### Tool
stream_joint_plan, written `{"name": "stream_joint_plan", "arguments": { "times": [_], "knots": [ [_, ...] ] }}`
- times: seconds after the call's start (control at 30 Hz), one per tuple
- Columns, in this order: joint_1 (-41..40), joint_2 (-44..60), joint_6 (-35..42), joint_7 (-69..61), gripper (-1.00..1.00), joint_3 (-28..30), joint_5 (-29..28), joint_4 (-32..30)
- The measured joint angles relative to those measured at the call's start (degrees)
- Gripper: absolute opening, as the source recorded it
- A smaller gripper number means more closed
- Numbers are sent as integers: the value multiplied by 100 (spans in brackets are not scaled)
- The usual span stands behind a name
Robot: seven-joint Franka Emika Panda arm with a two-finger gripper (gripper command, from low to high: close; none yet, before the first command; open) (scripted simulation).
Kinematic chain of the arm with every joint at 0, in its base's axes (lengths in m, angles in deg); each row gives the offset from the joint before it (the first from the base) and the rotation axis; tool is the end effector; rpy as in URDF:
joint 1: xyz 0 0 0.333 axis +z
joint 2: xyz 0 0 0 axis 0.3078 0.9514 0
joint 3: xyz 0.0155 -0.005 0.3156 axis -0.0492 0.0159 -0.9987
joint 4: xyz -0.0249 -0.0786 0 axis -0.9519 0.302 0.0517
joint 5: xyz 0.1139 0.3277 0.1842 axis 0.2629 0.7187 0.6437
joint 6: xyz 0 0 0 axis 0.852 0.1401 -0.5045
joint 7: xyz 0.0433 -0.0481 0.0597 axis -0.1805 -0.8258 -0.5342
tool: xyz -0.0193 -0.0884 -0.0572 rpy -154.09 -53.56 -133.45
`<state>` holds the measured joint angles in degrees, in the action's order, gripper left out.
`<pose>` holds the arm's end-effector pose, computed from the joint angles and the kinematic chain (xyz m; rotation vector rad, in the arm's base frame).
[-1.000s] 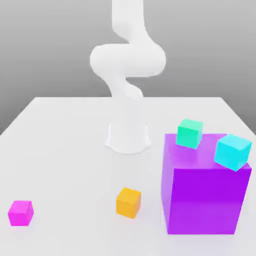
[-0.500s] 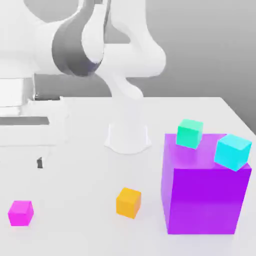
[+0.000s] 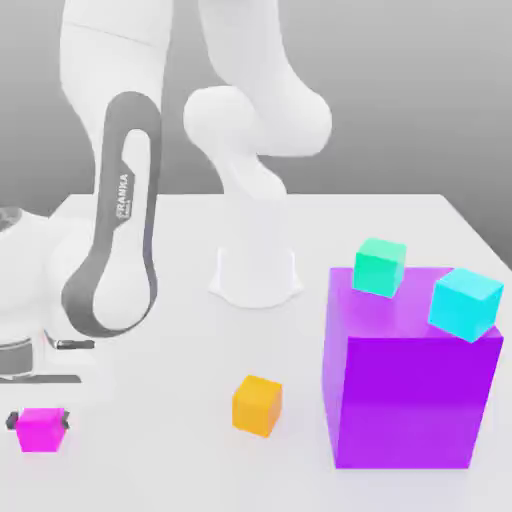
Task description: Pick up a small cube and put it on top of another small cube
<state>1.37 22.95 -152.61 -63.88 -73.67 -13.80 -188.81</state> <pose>0.3838 -0.2837 0.1319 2.9095 -1.1831 -0.0002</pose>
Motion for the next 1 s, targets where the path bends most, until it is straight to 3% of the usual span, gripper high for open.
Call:
{"name": "stream_joint_plan", "arguments": {
  "times": [0.1, 0.27, 0.47, 0.67, 0.77, 0.9, 0.93, 1.0],
  "knots": [
    [-24, 22, -15, -8, -100, -25, 8, 4],
    [483, -886, 661, 577, -100, 518, -737, -205],
    [1519, -1928, 1839, 1324, -100, -206, -1213, -17],
    [3208, -3037, 3127, 2157, -100, -1084, -1696, 245],
    [3682, -3662, 3905, 2659, -100, -1641, -1976, 449],
    [4003, -3688, 3727, 3013, -100, -2113, -2175, 262],
    [4020, -3640, 3605, 3031, 100, -2131, -2186, 188],
    [4020, -3640, 3605, 3031, 100, -2131, -2185, 188]
  ]
}}
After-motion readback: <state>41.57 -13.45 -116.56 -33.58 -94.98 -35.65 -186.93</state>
